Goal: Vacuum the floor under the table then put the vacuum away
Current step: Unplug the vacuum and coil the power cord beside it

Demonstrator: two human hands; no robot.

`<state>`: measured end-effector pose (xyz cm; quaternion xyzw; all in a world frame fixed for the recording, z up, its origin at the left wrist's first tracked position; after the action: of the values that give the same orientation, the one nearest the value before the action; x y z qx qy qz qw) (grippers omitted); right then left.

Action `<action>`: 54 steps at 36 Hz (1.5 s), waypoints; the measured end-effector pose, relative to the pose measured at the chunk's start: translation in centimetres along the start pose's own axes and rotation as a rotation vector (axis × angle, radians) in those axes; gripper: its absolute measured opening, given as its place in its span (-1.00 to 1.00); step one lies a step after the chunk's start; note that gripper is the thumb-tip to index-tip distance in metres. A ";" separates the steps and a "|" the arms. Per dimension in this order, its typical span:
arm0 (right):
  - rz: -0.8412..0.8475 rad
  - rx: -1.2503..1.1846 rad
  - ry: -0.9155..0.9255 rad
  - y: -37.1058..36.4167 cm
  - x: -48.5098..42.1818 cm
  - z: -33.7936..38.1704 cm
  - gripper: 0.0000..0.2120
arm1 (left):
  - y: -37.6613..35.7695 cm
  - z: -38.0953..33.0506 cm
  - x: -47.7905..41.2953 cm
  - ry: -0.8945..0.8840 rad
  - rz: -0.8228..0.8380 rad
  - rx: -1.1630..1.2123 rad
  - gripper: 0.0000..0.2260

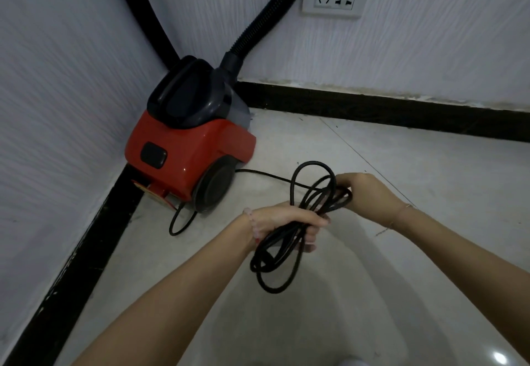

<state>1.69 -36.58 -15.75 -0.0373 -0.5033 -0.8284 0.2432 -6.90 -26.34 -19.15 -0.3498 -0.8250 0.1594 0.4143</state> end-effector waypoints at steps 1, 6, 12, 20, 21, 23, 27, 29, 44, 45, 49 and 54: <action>0.007 -0.070 0.001 -0.1 -0.1 -0.4 -0.88 | 0.3 -0.1 0.0 -0.024 -0.004 0.004 -0.88; 0.071 -0.495 -0.055 -1.2 0.4 -2.0 -0.91 | 1.0 -2.5 1.2 -0.259 0.026 0.195 -0.85; 0.053 -0.804 -0.045 -1.5 0.3 -0.7 -0.88 | 2.4 -4.9 2.7 -0.514 -0.045 0.432 -0.80; 0.010 -1.242 -0.095 -1.4 0.6 3.1 -0.90 | 7.5 -2.7 2.8 -0.548 -0.483 0.486 -0.91; 0.032 -1.230 -0.088 -1.6 0.6 3.8 -0.93 | 7.6 -2.5 3.0 -0.539 -0.508 0.423 -0.90; 0.060 -1.187 -0.071 -1.9 0.6 4.8 -0.97 | 7.6 -2.5 3.4 -0.525 -0.557 0.267 -0.87; 0.051 -1.193 -0.075 -1.9 0.4 5.2 -0.94 | 6.8 -3.2 4.4 -0.482 -0.596 -0.113 -0.79; 0.059 -1.238 -0.092 -2.1 0.1 5.1 -0.94 | 5.7 -3.0 4.4 -0.429 -0.525 -0.270 -0.80; 0.319 -1.272 -0.141 -7.2 -2.0 10.0 -0.96 | 10.0 1.7 10.2 -0.494 -0.822 -0.291 -0.80; 0.342 -1.241 -0.145 -7.9 -2.0 10.6 -0.94 | 10.4 2.6 10.9 -0.498 -0.872 -0.280 -0.78; 0.420 -1.121 -0.168 -10.4 -1.7 12.2 -0.87 | 11.2 5.5 13.0 -0.497 -1.015 -0.277 -0.87; 0.500 -1.078 -0.224 -11.9 -1.8 12.7 -0.87 | 12.5 6.6 14.0 -0.461 -1.056 -0.303 -0.94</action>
<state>-4.31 -20.63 -19.75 -0.3595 -0.0113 -0.8754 0.3230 -12.36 -7.45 -22.10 0.0962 -0.9696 -0.1160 0.1930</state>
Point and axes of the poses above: each hand's wrist, its own x-axis away from the middle knuckle, its own y-axis out of the back of the hand, z = x × y, the point moved 9 cm from there along -x, towards the middle knuckle, and after that the axes turned 7 degrees about z, right-handed, at the moved point
